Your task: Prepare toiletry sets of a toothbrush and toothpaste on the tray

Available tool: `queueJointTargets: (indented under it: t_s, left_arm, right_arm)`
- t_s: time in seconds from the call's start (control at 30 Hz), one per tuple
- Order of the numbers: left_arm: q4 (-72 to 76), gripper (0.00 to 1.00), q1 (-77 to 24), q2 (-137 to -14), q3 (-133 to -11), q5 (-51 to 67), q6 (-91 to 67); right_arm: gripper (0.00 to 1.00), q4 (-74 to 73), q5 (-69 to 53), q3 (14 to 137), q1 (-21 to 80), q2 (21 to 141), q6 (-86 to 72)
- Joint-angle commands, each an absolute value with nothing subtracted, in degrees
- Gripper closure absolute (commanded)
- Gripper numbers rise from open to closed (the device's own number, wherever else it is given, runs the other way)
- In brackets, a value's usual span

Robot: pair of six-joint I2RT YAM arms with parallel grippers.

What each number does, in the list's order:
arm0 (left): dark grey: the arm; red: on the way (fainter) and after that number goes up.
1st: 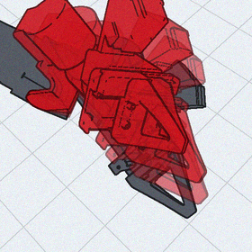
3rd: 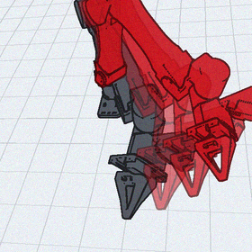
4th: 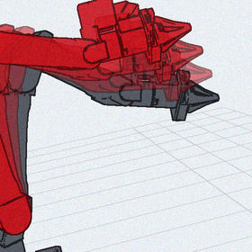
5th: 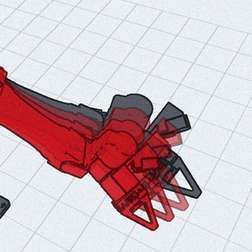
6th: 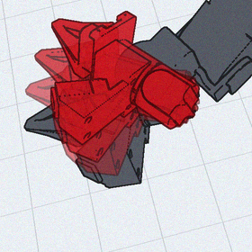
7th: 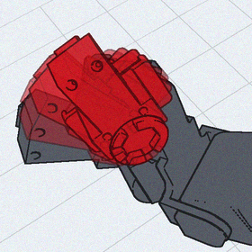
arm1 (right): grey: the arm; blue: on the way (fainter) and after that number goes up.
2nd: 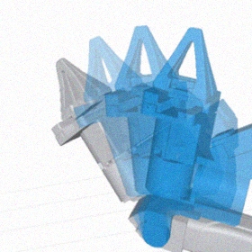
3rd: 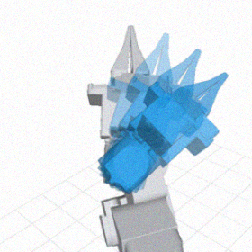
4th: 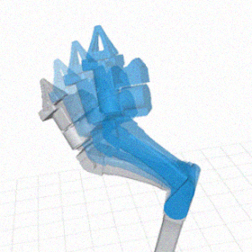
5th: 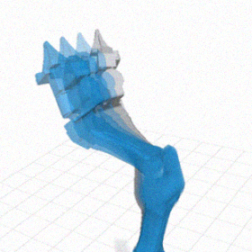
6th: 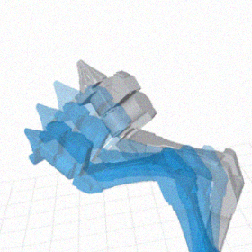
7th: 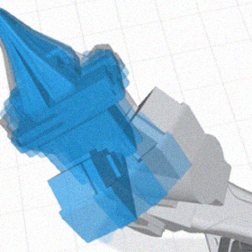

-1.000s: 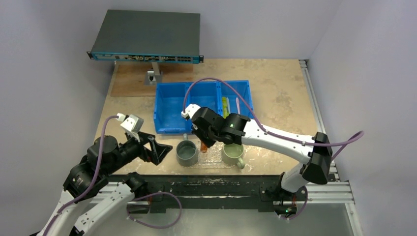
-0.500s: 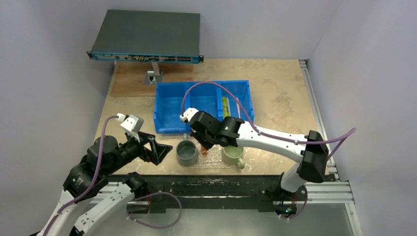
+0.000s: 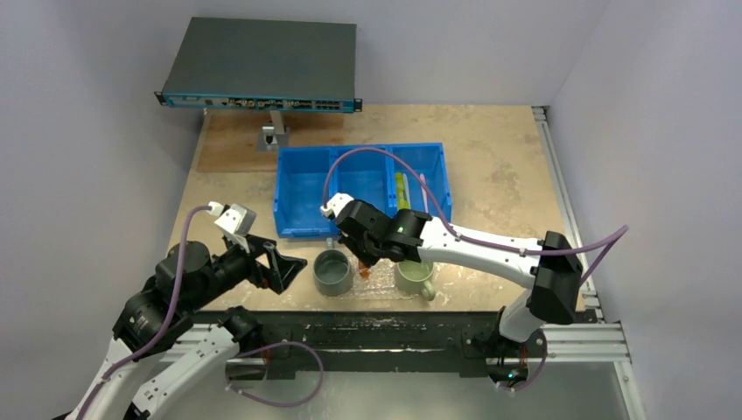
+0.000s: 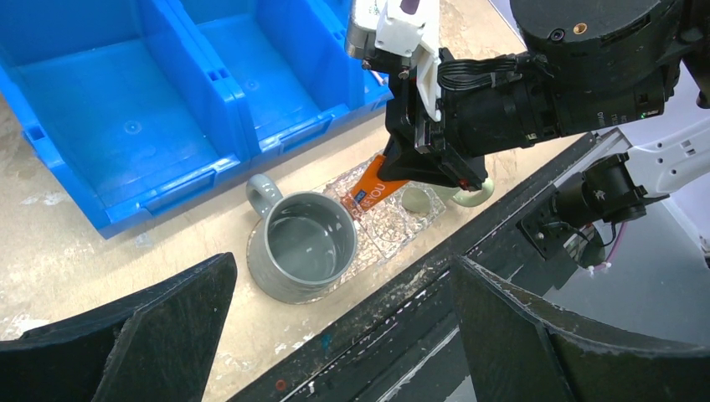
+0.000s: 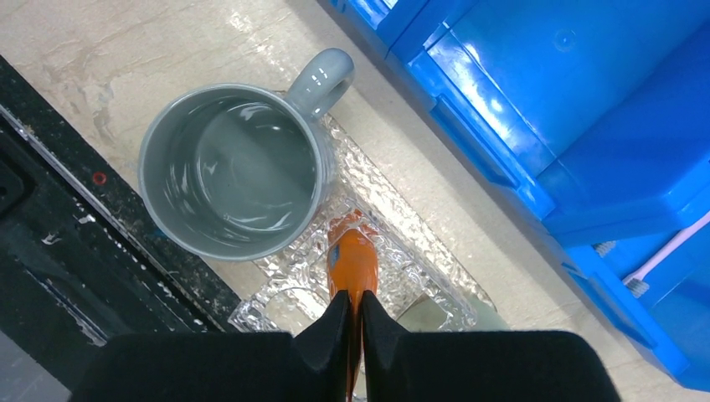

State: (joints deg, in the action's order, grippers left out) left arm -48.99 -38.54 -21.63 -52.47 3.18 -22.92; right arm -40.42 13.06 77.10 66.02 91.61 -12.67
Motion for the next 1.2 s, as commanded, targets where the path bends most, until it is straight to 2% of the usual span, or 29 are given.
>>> queueJointTargets:
  t_s: [0.0, 0.17, 0.47, 0.93, 1.17]
  left_arm:
    - [-48.7, 0.00, -38.5, -22.2, -51.9, 3.2, -22.0]
    - [-48.6, 0.00, -38.4, -22.5, -52.0, 3.3, -21.9]
    - [-48.8, 0.00, -38.4, -22.6, -51.9, 2.9, -21.9]
    - [-49.1, 0.00, -38.5, -23.3, -51.8, 1.5, -22.1]
    - [-49.3, 0.00, -38.5, -23.8, -51.8, 0.7, -22.1]
  right_arm:
    - [0.84, -38.6, 15.2, 77.4, 66.4, 91.9, -13.7]
    - [0.63, -39.0, 16.3, 78.4, 66.4, 91.0, -14.2]
    - [0.48, -39.8, 20.9, 80.5, 66.0, 86.7, -14.1]
    - [0.45, -32.3, 22.0, 76.5, 50.8, 81.3, -14.3]
    - [0.44, -26.3, 19.4, 74.8, 44.1, 84.4, -14.5]
